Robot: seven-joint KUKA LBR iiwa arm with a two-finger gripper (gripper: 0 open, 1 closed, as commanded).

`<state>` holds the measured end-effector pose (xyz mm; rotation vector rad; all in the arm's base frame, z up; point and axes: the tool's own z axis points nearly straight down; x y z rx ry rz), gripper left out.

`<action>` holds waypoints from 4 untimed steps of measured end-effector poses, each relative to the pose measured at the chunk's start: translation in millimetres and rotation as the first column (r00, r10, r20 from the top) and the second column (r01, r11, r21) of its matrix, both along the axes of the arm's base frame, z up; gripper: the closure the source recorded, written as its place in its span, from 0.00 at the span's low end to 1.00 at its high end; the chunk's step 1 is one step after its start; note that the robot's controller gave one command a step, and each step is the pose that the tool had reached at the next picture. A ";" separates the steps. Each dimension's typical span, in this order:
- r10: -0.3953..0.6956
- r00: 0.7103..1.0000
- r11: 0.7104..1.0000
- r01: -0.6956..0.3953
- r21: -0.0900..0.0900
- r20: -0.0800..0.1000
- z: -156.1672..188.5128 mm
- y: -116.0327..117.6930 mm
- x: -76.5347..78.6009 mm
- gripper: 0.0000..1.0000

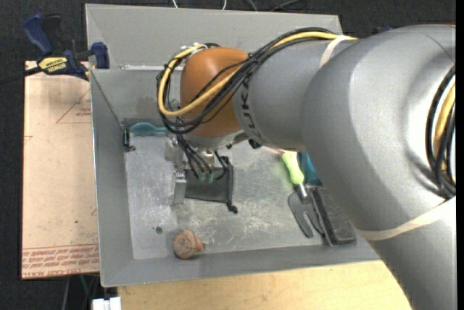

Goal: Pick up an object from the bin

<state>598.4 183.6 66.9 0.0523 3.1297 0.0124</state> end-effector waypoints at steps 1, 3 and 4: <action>-0.115 0.993 0.993 0.115 0.000 -0.005 3.1 -49.9 -15.4 0.00; -0.268 0.963 0.963 0.268 0.001 -0.011 73.1 -91.1 -29.7 0.00; -0.284 0.959 0.959 0.284 -0.002 -0.009 76.6 -138.6 -32.7 0.00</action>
Offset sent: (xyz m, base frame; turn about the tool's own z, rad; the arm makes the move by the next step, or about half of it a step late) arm -0.0176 -0.0357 0.0638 0.2016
